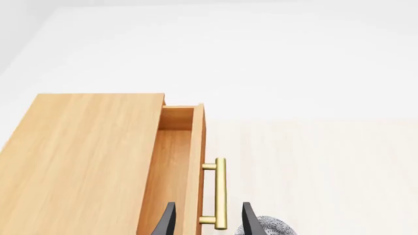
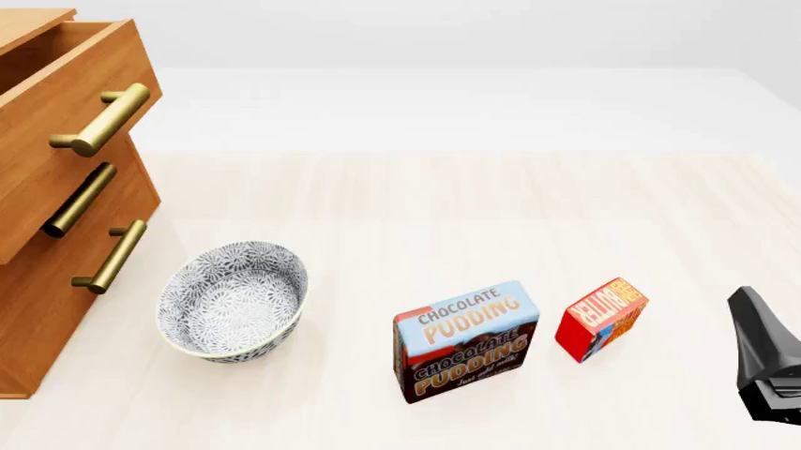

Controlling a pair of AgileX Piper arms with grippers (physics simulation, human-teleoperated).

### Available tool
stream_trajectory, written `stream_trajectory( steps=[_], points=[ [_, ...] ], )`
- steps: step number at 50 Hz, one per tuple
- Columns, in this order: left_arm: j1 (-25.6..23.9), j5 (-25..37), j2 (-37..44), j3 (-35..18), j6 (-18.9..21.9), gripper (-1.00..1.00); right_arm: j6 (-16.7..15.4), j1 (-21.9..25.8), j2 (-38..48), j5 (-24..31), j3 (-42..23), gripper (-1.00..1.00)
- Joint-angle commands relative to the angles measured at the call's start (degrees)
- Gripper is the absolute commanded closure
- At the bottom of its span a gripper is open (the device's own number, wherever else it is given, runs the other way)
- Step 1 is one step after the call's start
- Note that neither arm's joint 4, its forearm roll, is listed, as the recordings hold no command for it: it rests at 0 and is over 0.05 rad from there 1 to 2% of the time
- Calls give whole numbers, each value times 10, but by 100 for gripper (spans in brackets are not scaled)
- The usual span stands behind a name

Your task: Put the butter at the back in the top drawer of the cabinet and close it.

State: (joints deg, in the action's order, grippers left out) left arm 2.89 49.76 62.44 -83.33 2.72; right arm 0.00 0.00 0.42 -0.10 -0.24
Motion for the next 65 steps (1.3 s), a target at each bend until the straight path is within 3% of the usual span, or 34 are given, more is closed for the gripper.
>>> stream_trajectory(
  steps=[1,65],
  points=[
    [1,-10,6,14,-5,-100,0,0,0,0,0,-100],
    [16,-57,28,68,-13,-100,0,0,0,0,0,-100]
  ],
)
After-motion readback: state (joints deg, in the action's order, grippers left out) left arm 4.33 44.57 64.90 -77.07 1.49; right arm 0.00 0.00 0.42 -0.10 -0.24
